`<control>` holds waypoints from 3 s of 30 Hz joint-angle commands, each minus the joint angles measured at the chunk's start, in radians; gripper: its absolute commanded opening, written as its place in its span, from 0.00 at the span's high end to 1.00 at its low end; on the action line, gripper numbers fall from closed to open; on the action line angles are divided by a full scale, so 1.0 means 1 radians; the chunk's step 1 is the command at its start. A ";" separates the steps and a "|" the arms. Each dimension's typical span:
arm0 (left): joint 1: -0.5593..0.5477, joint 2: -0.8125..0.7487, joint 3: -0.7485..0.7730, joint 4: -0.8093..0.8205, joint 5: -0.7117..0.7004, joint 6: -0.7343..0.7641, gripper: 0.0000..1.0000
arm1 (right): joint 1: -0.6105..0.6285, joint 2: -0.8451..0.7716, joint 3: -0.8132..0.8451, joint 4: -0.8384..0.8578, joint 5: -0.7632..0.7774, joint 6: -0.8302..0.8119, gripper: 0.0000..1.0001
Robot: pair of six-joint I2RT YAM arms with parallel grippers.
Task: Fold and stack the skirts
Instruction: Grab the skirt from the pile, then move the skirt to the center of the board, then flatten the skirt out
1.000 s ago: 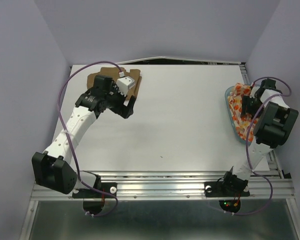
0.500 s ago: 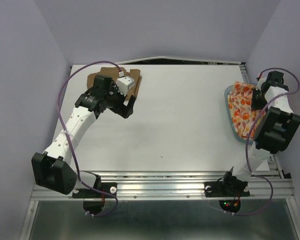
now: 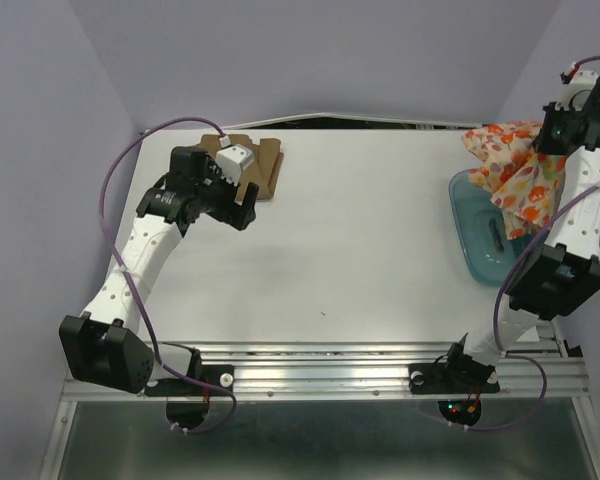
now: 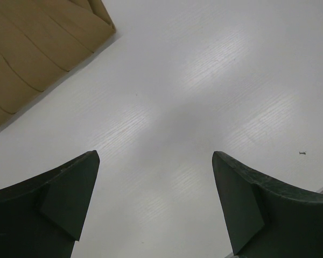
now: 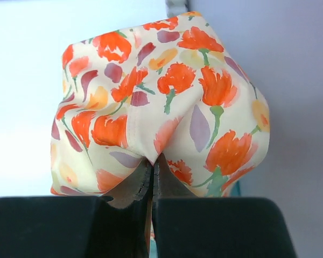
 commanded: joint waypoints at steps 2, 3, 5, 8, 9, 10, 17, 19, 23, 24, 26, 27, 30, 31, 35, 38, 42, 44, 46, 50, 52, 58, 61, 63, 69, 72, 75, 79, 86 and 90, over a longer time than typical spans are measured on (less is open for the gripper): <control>0.067 -0.034 0.082 0.013 0.074 -0.003 0.01 | -0.002 -0.088 0.193 -0.060 -0.364 0.071 0.99; 0.075 -0.032 0.088 0.011 0.081 -0.009 0.01 | -0.002 -0.098 0.196 -0.057 -0.479 0.099 0.99; 0.099 -0.032 0.099 0.014 0.109 -0.017 0.01 | -0.002 -0.144 0.165 -0.015 -0.604 0.153 0.99; 0.127 -0.045 0.101 0.036 0.143 -0.040 0.01 | 0.047 -0.209 0.071 0.059 -0.783 0.197 0.99; 0.145 -0.046 0.098 0.039 0.167 -0.045 0.01 | 0.112 -0.244 0.004 0.097 -0.802 0.205 0.98; 0.154 -0.046 0.096 0.042 0.179 -0.049 0.01 | 0.155 -0.256 -0.027 0.108 -0.804 0.194 0.98; 0.220 -0.052 0.056 0.036 0.273 -0.055 0.02 | 0.539 -0.270 -0.346 0.133 -0.773 0.081 0.87; 0.233 -0.060 0.038 0.037 0.284 -0.048 0.02 | 0.608 -0.252 -0.433 0.134 -0.723 0.018 0.85; 0.247 -0.072 -0.017 0.039 0.282 -0.025 0.04 | 0.751 -0.166 -0.582 0.188 -0.606 -0.023 0.83; 0.247 -0.072 -0.026 0.037 0.284 -0.020 0.06 | 0.751 -0.146 -0.610 0.232 -0.578 -0.010 0.83; 0.247 -0.071 -0.045 0.039 0.292 -0.020 0.09 | 0.762 -0.093 -0.647 0.263 -0.485 -0.023 0.83; 0.247 -0.069 -0.060 0.041 0.295 -0.022 0.12 | 0.762 -0.030 -0.658 0.263 -0.448 -0.033 0.84; 0.247 -0.059 -0.091 0.044 0.276 -0.025 0.16 | 0.762 0.044 -0.669 0.278 -0.304 -0.033 0.91; 0.247 -0.054 -0.108 0.042 0.273 -0.016 0.17 | 0.762 0.067 -0.667 0.282 -0.282 -0.027 0.92; 0.247 -0.043 -0.148 0.025 0.246 0.018 0.18 | 0.762 0.029 -0.641 0.285 -0.325 0.039 0.79; 0.247 -0.017 -0.165 0.005 0.224 0.031 0.16 | 0.762 0.003 -0.592 0.286 -0.351 0.088 0.54; 0.247 0.056 -0.168 -0.024 0.103 0.037 0.17 | 0.771 0.039 -0.532 0.280 -0.351 0.122 0.42; 0.247 0.095 -0.175 -0.062 0.062 0.072 0.19 | 0.780 0.091 -0.493 0.250 -0.362 0.122 0.41; 0.247 0.112 -0.189 -0.082 0.049 0.110 0.20 | 0.789 0.119 -0.480 0.245 -0.368 0.127 0.40; 0.245 0.162 -0.198 -0.102 0.038 0.141 0.21 | 0.811 0.159 -0.494 0.243 -0.373 0.131 0.39; 0.243 0.199 -0.197 -0.104 0.054 0.150 0.22 | 0.811 0.158 -0.520 0.249 -0.368 0.138 0.39; 0.234 0.290 -0.198 -0.107 0.084 0.169 0.37 | 0.820 0.107 -0.564 0.249 -0.314 0.144 0.32; 0.234 0.322 -0.194 -0.098 0.094 0.167 0.48 | 0.820 0.078 -0.567 0.246 -0.281 0.148 0.25; 0.234 0.339 -0.182 -0.094 0.097 0.161 0.57 | 0.811 0.060 -0.566 0.248 -0.267 0.151 0.23; 0.234 0.339 -0.116 -0.125 0.129 0.158 1.00 | 0.779 0.032 -0.529 0.229 -0.264 0.153 0.23; 0.234 0.301 -0.053 -0.169 0.178 0.181 1.00 | 0.765 0.024 -0.492 0.210 -0.268 0.150 0.23; 0.233 0.239 0.036 -0.234 0.260 0.195 1.00 | 0.728 0.012 -0.450 0.187 -0.282 0.150 0.23; 0.147 0.169 0.136 -0.280 0.310 0.181 1.00 | 0.673 -0.002 -0.403 0.148 -0.325 0.162 0.23; -0.239 0.116 0.135 -0.142 0.306 0.103 1.00 | 0.529 0.000 -0.321 0.010 -0.490 0.165 0.25; -0.468 0.208 0.087 -0.079 0.207 0.130 1.00 | 0.510 -0.007 -0.325 -0.085 -0.506 0.133 0.27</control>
